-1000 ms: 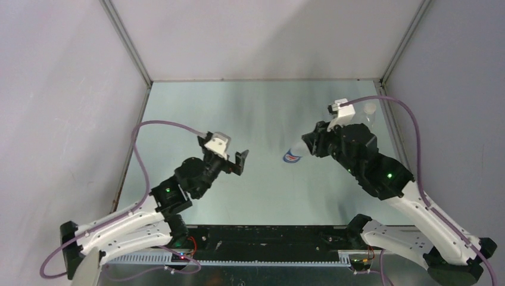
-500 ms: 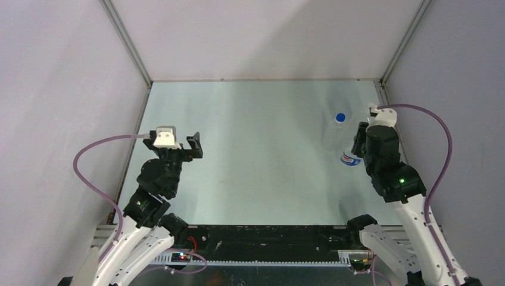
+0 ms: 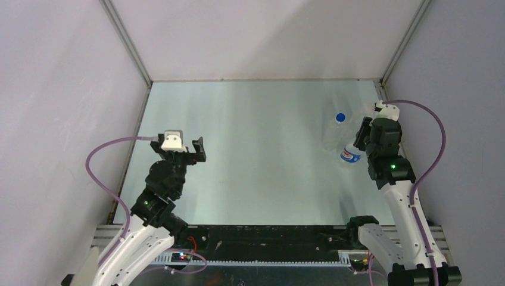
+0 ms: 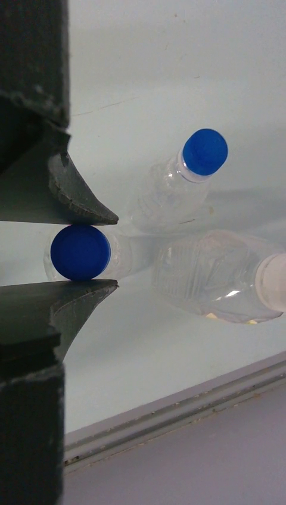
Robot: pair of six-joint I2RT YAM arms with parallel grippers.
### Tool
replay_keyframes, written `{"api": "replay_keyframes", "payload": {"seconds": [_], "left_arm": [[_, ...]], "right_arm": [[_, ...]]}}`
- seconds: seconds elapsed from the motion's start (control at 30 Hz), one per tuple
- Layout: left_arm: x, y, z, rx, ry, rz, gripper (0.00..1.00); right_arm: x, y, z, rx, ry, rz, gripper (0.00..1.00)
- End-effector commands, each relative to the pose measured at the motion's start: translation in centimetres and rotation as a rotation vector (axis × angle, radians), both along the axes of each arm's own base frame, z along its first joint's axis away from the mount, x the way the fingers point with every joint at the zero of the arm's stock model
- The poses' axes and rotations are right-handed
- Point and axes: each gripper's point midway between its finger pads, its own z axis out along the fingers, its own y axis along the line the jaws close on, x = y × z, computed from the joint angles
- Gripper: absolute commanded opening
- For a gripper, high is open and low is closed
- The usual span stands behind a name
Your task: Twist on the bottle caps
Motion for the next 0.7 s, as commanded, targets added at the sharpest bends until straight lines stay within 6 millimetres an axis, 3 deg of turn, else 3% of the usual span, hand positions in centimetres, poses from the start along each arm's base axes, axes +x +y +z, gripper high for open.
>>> {"api": "replay_keyframes", "payload": {"seconds": [0.0, 0.2, 0.4, 0.67], "left_arm": [[0.0, 0.0, 1.9, -0.044, -0.070, -0.004, 0.98], [-0.1, 0.1, 2.1, -0.049, -0.078, -0.007, 0.98], [-0.2, 0.1, 2.1, -0.024, -0.080, -0.012, 0.98], [-0.2, -0.1, 2.1, -0.025, -0.082, -0.022, 0.98]], "right_arm": [[1.5, 0.2, 1.6, 0.001, -0.075, 0.033, 0.00], [2.1, 0.2, 0.6, -0.002, -0.040, 0.047, 0.00], [2.3, 0.3, -0.4, -0.011, -0.001, 0.058, 0.09], [2.2, 0.3, -0.9, -0.014, 0.021, 0.063, 0.33]]}}
